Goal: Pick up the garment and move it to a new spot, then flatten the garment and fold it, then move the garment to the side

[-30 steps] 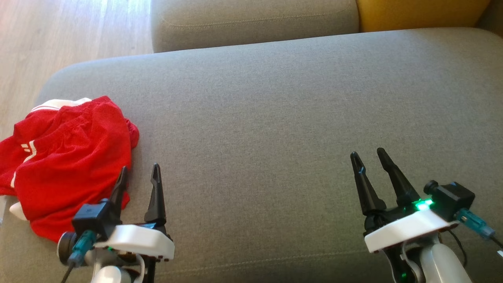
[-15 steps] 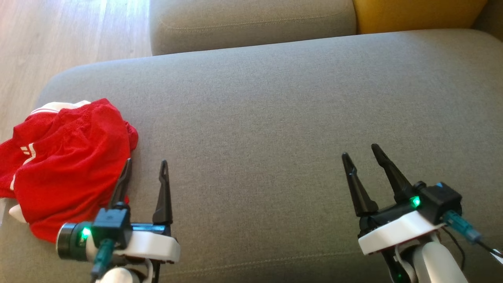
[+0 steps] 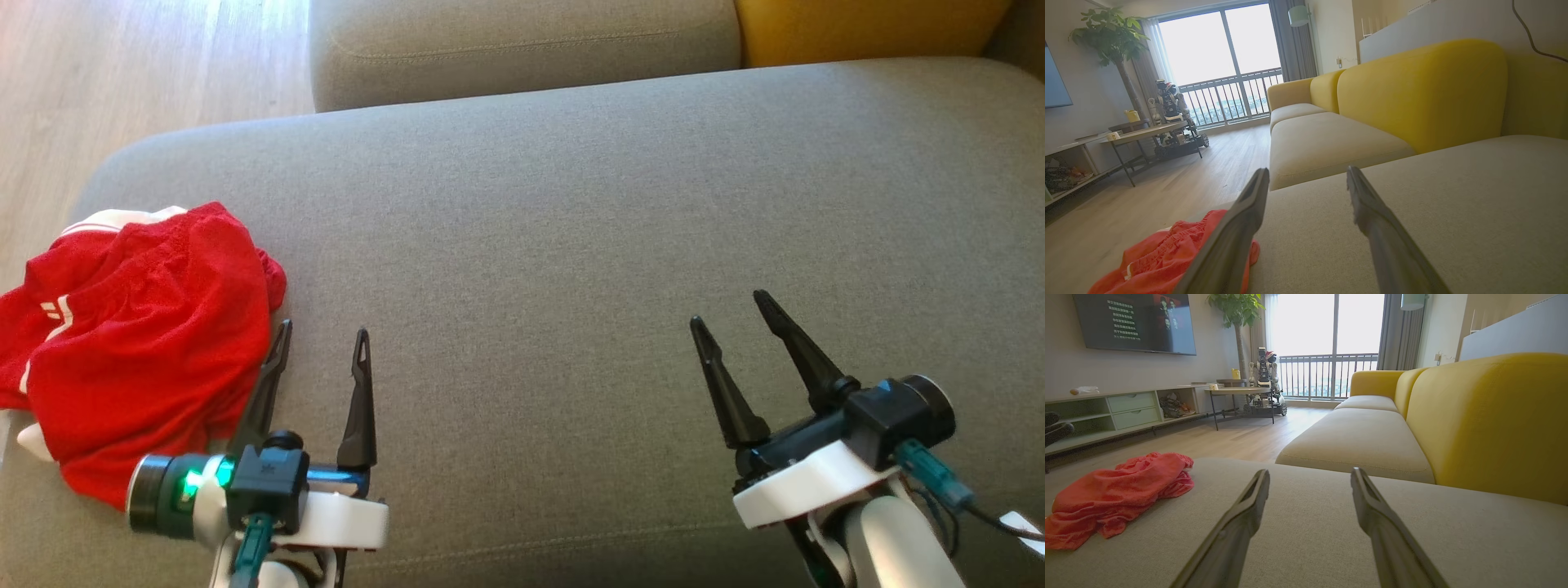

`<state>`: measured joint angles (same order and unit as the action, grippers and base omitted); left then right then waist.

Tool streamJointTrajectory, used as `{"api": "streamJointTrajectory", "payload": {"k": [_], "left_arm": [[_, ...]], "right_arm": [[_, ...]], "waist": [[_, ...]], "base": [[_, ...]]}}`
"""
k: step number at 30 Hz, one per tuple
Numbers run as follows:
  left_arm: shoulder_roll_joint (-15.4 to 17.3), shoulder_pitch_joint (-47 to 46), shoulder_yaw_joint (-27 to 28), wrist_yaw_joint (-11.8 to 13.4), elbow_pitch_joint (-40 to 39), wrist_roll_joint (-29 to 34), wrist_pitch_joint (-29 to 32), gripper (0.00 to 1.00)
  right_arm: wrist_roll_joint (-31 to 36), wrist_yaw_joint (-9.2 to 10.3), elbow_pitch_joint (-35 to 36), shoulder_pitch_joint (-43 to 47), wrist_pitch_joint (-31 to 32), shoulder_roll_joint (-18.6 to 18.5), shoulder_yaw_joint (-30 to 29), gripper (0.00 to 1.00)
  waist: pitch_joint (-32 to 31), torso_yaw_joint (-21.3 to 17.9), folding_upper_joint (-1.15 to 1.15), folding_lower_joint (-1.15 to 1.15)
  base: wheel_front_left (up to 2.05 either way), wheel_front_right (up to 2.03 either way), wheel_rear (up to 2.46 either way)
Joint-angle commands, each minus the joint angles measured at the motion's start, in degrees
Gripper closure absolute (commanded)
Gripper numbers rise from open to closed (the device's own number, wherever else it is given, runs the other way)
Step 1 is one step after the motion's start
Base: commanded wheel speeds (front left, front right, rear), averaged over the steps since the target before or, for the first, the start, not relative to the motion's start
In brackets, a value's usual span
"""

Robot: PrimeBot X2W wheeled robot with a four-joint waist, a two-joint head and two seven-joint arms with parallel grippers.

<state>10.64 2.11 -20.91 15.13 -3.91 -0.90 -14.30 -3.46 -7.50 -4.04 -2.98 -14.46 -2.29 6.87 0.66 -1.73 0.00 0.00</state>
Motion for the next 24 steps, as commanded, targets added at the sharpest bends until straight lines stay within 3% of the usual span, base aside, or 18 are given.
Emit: {"api": "streamJointTrajectory", "payload": {"k": [1, 17, 24], "left_arm": [[0.8, -1.9, 2.2, 0.2, -2.1, 0.3, -0.7, 0.00], [0.6, -0.8, 4.1, -0.7, -0.2, -0.1, -0.7, 0.00], [-0.1, -0.9, 5.0, -0.7, 0.4, -0.2, -0.7, 0.00]], "right_arm": [[0.2, 0.01, 2.0, -2.7, -0.5, -0.6, 0.9, 0.00], [-0.6, 0.01, 1.0, -2.2, -0.5, -0.6, -1.0, 0.00], [-0.1, 0.01, 1.3, -1.7, -0.5, -0.6, -1.0, 0.00]], "waist": [[0.0, 0.0, 0.00, 0.00], [-0.5, 0.2, 0.00, 0.00], [-0.3, 2.1, 0.00, 0.00]], "base": [[0.00, 0.00, 0.00], [0.00, 0.00, 0.00], [0.00, 0.00, 0.00]]}}
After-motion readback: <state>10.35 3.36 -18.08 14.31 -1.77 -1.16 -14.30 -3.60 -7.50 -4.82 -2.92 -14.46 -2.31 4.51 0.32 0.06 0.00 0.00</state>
